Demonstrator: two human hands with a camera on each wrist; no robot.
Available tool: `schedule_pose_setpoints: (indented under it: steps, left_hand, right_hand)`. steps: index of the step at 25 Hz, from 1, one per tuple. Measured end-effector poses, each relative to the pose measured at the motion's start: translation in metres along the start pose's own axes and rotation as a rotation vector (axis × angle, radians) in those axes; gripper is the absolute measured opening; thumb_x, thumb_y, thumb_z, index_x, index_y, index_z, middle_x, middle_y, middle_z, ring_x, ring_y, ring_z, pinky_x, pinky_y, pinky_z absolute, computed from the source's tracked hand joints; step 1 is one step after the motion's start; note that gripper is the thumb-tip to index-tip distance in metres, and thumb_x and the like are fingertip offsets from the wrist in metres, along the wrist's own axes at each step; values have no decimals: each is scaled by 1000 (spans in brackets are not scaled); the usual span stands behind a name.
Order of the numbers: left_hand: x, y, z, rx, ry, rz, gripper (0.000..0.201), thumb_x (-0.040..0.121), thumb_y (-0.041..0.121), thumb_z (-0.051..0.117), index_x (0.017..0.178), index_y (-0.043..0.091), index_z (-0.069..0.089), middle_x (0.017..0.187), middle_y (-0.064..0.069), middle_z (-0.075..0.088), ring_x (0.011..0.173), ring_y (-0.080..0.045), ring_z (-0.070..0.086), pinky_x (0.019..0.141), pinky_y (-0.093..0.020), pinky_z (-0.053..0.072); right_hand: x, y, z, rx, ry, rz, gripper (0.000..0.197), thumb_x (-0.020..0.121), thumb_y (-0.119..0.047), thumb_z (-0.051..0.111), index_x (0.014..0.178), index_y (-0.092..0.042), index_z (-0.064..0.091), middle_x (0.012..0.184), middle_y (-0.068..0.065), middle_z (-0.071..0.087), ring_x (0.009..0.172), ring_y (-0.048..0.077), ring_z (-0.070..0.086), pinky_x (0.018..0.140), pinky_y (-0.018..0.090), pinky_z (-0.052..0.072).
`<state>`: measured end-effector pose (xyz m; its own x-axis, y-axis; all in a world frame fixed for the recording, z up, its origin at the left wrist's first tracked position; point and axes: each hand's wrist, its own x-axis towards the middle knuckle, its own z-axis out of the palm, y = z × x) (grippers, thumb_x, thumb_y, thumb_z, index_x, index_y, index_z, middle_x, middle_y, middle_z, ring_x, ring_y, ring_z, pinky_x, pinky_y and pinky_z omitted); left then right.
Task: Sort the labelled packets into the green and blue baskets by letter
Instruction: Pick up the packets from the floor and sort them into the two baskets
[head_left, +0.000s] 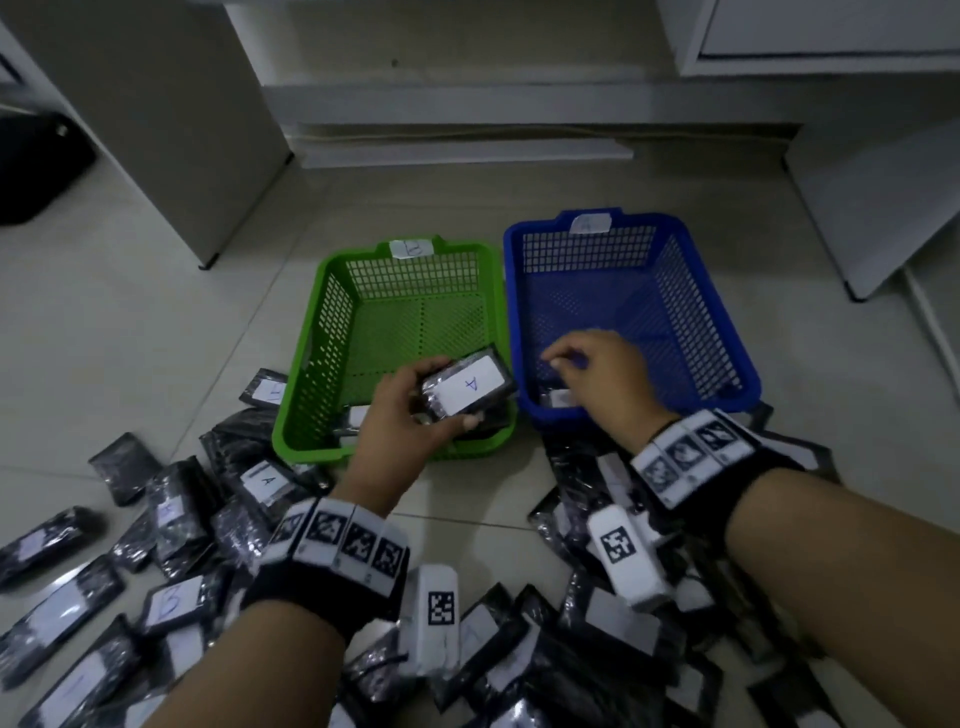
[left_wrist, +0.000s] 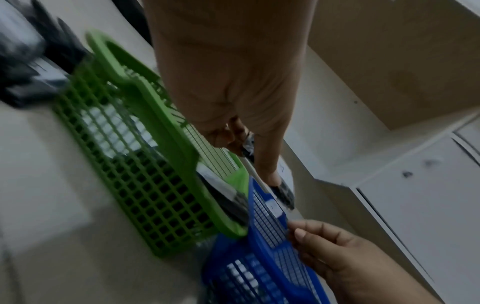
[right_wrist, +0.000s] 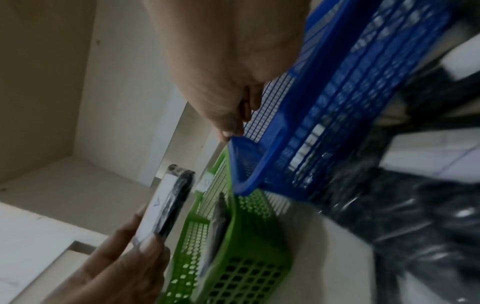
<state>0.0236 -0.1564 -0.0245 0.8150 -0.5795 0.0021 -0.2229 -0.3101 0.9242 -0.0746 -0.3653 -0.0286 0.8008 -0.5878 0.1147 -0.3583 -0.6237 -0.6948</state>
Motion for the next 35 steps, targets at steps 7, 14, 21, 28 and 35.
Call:
schedule_pose_setpoints:
  steps: [7,14,21,28,35]
  left_hand:
    - [59,34,114,469,-245,177,64,73,16,78,131,19,53,127,-12,32,109,-19,45,98,-15,30]
    - [72,24,141,856,-473,148,40,94,13,48,134,16,52,149,-17,25,130,-36,40,110,-39,33]
    - [-41,-7,130,501,-428,504,33,78,36,71,107,22,64,103,3,55,96,-14,51,82,-26,43]
    - [-54,-20,110,294,-579,97,28,70,23,82,92,28,67,99,6,64,89,-9,60,79,-19,46]
    - [-42,12,67,-142,-448,-160,10,92,14,57,101,17,62,91,-7,67,74,-13,61,62,-23,50]
  right_hand:
    - [-58,88,-65,-180,118,16,12,83,-13,70,94,-14,73,88,5,59,94,26,50,76,16,25]
    - [-99,101,-59,-182,166,-75,45,83,7,58,124,-10,62,101,8,53,98,22,48,90,20,35]
    - [-145,93,-35,-231,-446,125,65,72,-47,75,130,-23,55,113,3,44,110,18,40,95,29,39]
    - [-142,84,-53,-171,-601,186,62,68,-27,83,122,-28,52,114,-4,41,99,8,42,82,18,37]
    - [-110,62,-70,261,-317,362,32,82,-14,71,112,-18,63,95,3,63,87,17,60,76,27,48]
